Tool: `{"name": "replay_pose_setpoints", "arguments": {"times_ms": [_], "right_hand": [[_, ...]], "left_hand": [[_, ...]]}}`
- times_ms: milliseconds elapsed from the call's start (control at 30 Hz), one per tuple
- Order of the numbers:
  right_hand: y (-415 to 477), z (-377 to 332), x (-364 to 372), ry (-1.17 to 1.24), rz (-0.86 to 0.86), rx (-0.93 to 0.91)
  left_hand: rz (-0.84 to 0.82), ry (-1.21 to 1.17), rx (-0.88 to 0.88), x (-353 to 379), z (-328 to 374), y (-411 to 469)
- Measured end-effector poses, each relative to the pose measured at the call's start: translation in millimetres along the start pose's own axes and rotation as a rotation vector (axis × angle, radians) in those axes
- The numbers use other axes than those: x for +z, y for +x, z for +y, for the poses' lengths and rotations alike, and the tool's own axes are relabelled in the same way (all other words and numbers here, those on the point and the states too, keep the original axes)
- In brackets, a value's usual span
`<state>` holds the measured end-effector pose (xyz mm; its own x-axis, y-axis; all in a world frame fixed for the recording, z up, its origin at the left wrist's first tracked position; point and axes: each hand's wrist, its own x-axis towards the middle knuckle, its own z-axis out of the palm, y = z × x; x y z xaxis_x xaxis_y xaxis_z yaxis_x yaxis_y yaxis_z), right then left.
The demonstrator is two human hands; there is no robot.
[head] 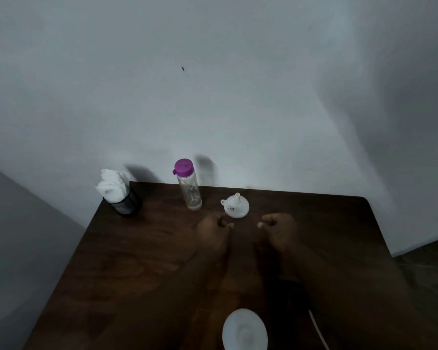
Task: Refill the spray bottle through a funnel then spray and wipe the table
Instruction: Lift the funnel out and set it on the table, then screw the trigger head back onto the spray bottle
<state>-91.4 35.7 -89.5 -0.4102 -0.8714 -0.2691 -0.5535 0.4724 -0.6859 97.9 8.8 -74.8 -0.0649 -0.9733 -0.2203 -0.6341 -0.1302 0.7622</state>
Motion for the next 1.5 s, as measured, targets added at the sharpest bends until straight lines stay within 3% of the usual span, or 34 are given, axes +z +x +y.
{"name": "replay_pose_setpoints", "arguments": {"times_ms": [200, 433, 667, 900, 1033, 1167, 1333, 1500], "right_hand": [[-52.7, 31.7, -34.0, 0.031, -0.004, 0.044], [-105.3, 77.5, -63.9, -0.163, -0.111, 0.029], [-141.5, 102.1, -51.7, -0.267, -0.094, 0.054], [-148.0, 112.7, -28.6, -0.263, -0.014, 0.057], [-146.9, 111.1, -25.5, -0.149, 0.055, 0.130], [-148.1, 86.3, -44.9, 0.150, 0.158, 0.244], [-159.2, 48.2, -89.6, 0.527, 0.158, 0.312], [-168.0, 15.5, -119.5, 0.696, 0.126, 0.339]], "left_hand": [[-0.102, -0.091, -0.039, -7.5, -15.8, -55.8], [-0.110, -0.085, -0.027, -19.2, -28.4, -117.6], [-0.072, -0.139, 0.076, -21.1, -31.1, -151.9], [-0.087, -0.155, 0.050, -14.7, -41.0, -164.2], [-0.117, -0.137, 0.037, -16.9, -43.5, -171.2], [-0.094, -0.199, 0.017, -21.5, -42.1, -180.0], [-0.083, -0.233, 0.051, -32.5, -36.2, -187.7], [0.041, -0.211, 0.151, -41.6, -22.3, -208.3]]}}
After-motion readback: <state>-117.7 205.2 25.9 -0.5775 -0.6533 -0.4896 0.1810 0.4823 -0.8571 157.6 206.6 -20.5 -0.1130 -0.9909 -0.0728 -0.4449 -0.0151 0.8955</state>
